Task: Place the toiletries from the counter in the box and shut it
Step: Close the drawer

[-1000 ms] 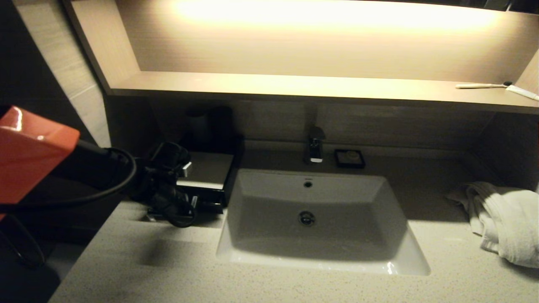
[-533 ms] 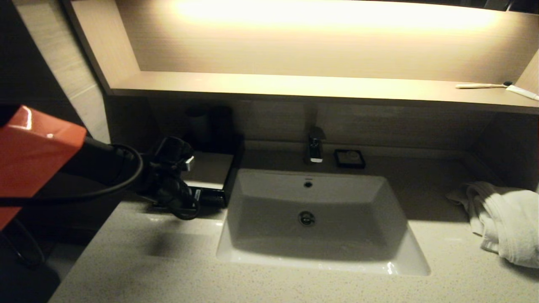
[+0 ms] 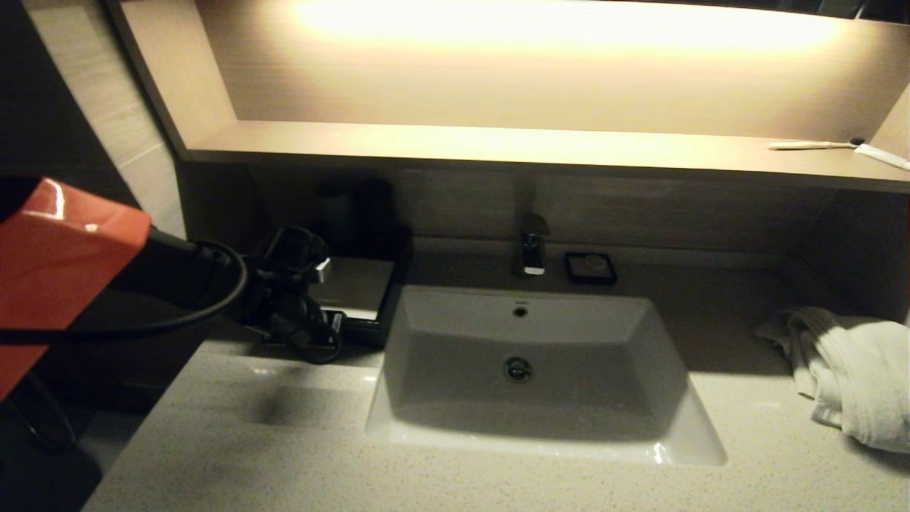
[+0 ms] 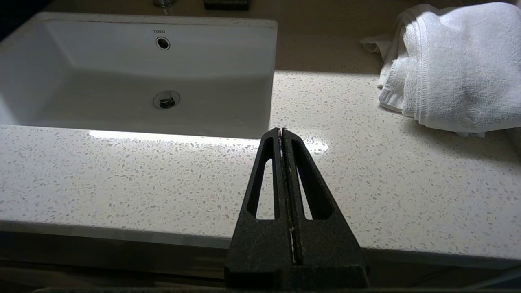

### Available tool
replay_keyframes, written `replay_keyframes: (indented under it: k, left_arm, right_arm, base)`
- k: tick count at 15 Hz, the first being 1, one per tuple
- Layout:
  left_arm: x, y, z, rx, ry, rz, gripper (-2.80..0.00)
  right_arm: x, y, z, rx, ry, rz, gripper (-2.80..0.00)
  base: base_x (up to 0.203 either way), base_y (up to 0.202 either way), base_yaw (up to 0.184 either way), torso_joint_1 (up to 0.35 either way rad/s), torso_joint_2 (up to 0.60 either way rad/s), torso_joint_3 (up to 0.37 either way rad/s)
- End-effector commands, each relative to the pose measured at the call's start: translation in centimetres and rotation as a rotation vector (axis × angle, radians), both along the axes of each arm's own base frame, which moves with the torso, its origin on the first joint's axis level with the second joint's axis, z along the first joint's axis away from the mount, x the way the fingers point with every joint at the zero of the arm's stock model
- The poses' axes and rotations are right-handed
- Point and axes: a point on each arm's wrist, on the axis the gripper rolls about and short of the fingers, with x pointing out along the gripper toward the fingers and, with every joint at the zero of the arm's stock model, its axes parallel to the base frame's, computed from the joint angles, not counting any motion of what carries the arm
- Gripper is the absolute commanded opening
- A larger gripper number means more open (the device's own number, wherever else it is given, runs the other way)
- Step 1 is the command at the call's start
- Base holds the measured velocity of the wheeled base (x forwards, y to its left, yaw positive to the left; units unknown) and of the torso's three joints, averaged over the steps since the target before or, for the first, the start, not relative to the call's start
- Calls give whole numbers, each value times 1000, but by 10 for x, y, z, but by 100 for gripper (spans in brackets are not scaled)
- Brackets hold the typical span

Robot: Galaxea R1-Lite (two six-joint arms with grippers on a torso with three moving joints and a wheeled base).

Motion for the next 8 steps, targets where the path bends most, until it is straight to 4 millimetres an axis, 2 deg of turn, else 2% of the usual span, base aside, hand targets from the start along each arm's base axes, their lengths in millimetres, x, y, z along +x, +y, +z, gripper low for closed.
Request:
replay_keyframes:
  k: [1, 6, 8]
  left_arm:
    - [1, 0, 2, 0, -10, 12, -280]
    - [-10, 2, 6, 17, -7, 18, -280]
    - [-29, 7, 11, 24, 5, 13, -280]
  right_arm:
    - [0, 0, 0, 0, 0, 0, -280]
    - [0, 0, 0, 0, 0, 0, -280]
    - [0, 0, 0, 0, 0, 0, -280]
  base:
    - [0, 0, 0, 0, 0, 0]
    - [0, 0, 0, 0, 0, 0]
    - [0, 0, 0, 0, 0, 0]
